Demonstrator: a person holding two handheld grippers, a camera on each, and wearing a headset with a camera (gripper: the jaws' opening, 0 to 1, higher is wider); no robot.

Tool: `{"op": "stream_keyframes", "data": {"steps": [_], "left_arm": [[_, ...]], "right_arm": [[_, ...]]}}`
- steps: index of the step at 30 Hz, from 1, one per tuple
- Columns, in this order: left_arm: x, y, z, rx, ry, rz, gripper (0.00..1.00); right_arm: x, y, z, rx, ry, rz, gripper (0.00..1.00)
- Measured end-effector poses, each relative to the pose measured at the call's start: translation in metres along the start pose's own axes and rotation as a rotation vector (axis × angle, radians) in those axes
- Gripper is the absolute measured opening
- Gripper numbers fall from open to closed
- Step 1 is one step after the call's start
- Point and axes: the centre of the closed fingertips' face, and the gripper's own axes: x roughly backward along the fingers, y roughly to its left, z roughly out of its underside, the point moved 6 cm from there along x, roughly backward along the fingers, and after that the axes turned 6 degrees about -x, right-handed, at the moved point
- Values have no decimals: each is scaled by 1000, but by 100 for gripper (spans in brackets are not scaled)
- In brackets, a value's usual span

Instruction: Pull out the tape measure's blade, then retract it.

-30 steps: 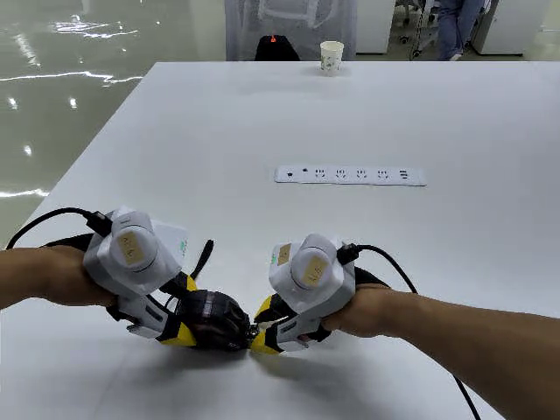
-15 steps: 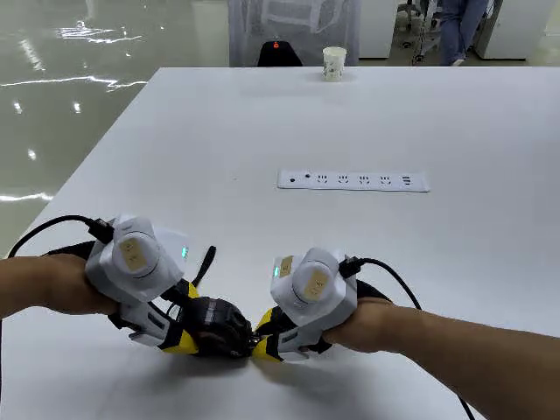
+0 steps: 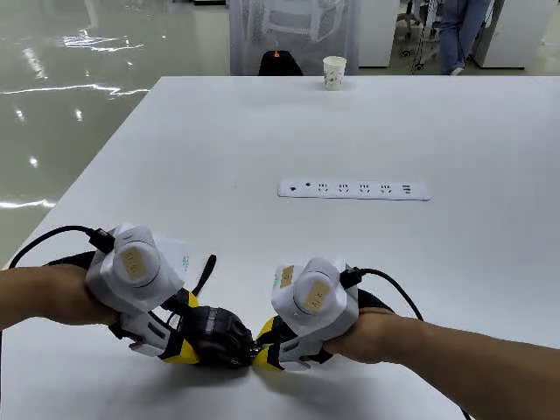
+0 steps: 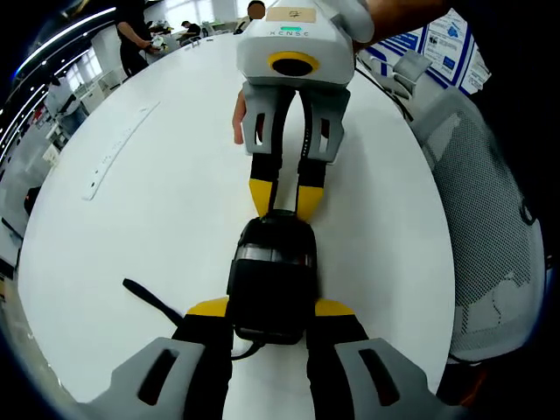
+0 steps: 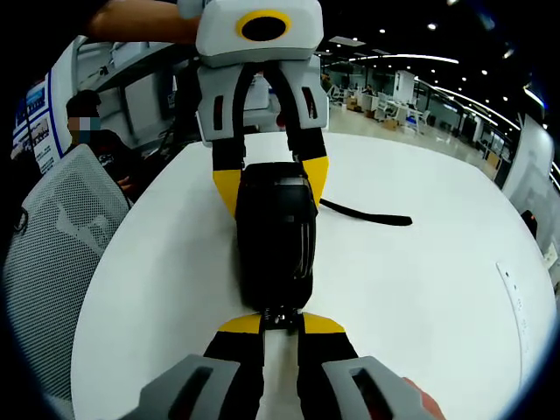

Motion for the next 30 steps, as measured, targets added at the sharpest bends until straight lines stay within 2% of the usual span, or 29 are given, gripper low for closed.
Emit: {"op": "stream_keyframes", "data": {"steps": [15,30], "left_arm": [[-2,4,2,-1,-2,2,26],[-2,4,1,0,-2,5,26]], "right_arm": [[2,0,1,7,-3,1,10],[12,-2,11,9,6,3,10]]}}
